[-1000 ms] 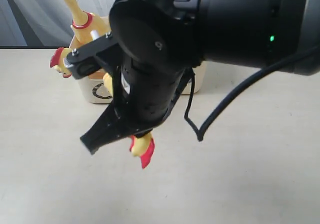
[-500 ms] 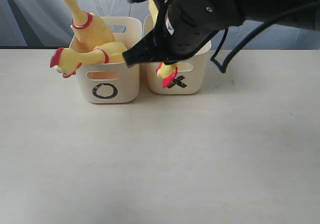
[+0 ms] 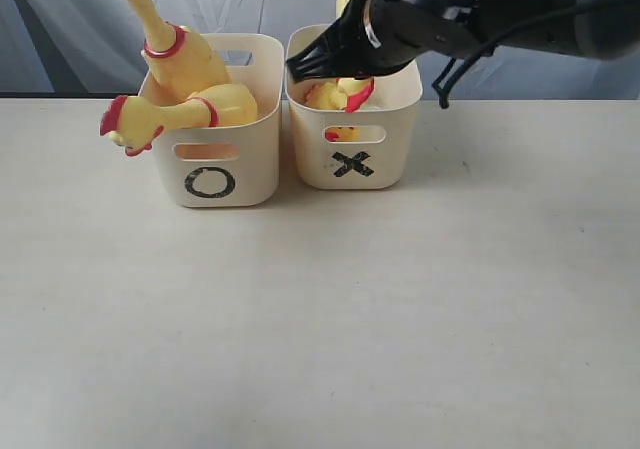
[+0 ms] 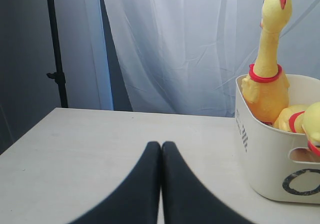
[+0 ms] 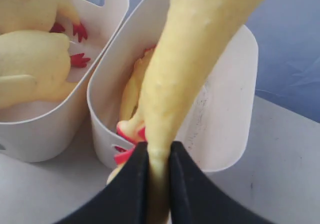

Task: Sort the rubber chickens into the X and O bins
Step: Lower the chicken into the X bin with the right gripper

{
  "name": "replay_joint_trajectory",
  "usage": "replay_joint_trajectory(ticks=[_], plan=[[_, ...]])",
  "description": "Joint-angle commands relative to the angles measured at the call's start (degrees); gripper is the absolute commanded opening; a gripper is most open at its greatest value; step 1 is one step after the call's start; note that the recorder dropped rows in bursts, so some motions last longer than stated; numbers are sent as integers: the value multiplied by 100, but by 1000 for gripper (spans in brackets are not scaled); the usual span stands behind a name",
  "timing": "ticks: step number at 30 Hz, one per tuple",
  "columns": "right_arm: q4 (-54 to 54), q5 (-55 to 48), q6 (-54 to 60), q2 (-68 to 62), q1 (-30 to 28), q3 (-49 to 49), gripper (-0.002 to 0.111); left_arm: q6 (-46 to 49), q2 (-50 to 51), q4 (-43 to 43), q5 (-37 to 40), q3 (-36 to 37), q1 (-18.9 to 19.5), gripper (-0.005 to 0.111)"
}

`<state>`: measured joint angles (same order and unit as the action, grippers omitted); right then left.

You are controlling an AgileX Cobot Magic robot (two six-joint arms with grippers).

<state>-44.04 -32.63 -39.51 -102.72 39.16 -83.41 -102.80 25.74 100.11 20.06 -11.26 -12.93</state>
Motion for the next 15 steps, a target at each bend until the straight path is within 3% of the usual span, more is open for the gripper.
replay_joint_trajectory(ticks=[1,8,15], plan=[[-887,577,-657,-208,-205,32,-1,-4,-32,-16,69,15,-29,0],[-3117,895,-1907,-650,-358,32,-1,-4,-32,-16,69,15,-29,0],[-4623,763,-3561,-1079,-591,21,-1,-4,-32,-16,69,15,-29,0]])
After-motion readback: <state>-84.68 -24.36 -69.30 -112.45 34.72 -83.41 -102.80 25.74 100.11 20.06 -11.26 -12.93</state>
